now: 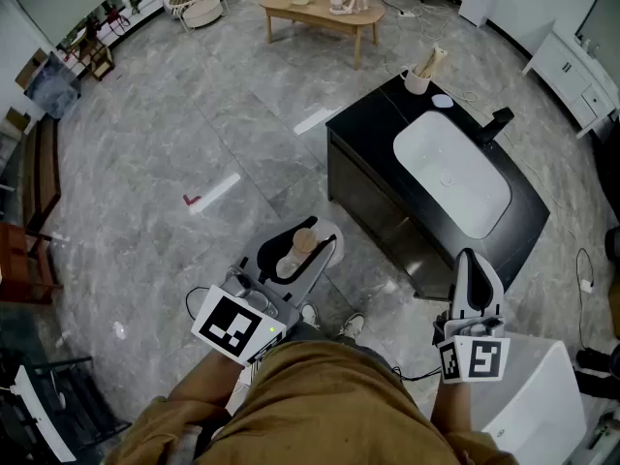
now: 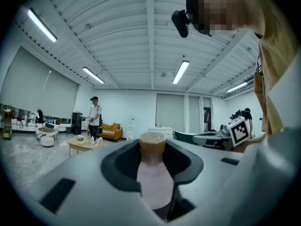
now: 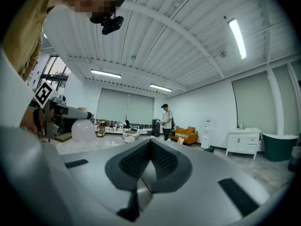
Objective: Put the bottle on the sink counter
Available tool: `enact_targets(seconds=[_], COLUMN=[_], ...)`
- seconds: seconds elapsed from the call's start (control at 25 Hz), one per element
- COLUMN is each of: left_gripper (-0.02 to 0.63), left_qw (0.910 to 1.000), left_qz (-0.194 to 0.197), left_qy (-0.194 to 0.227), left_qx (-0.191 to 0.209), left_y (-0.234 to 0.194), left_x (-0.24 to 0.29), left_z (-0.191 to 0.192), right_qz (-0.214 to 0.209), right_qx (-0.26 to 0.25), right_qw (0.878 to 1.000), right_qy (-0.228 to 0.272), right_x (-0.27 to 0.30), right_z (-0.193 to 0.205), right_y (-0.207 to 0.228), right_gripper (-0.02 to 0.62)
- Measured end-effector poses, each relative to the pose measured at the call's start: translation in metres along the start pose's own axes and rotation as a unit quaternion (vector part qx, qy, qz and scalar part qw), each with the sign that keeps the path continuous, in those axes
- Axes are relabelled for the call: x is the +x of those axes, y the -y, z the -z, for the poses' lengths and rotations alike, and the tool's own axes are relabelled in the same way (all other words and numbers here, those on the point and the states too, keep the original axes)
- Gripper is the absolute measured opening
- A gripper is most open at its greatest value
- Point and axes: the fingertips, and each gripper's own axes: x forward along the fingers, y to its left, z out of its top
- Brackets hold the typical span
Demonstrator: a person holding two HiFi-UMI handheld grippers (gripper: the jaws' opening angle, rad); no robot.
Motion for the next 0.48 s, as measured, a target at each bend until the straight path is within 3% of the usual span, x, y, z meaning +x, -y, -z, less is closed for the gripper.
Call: enact_targets(seconds=[0.48], left_gripper=[0.129], left_qw=[0.9997], left_qz=[-0.004], left_qy=[-0.004], left_qx=[0.023], left_y=[-0.013], left_x=[-0.005], left_z=[0.003], right_qz=[0.001], right_qx=[0.004], right_qw=[1.0], right_qy=[0.012], right_x=[0.001], right_z=[-0.005], right_y=[-0.003], right_gripper=[0.005])
